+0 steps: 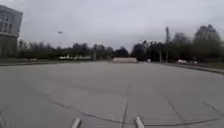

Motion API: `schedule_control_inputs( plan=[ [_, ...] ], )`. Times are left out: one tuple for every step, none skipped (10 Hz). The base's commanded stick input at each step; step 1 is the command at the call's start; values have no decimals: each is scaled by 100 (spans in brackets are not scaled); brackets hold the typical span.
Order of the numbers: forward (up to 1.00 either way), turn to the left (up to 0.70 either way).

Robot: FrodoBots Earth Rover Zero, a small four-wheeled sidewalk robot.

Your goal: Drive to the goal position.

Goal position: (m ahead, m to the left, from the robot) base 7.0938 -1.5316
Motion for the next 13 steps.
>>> schedule_control_inputs(
  plan=[
    [100,6],
    [100,6],
    [100,6],
    [100,6],
    [100,6],
    [100,6],
    [100,6],
    [100,6],
    [100,6],
    [100,6],
    [100,6],
    [100,6],
    [100,6]
  ],
)
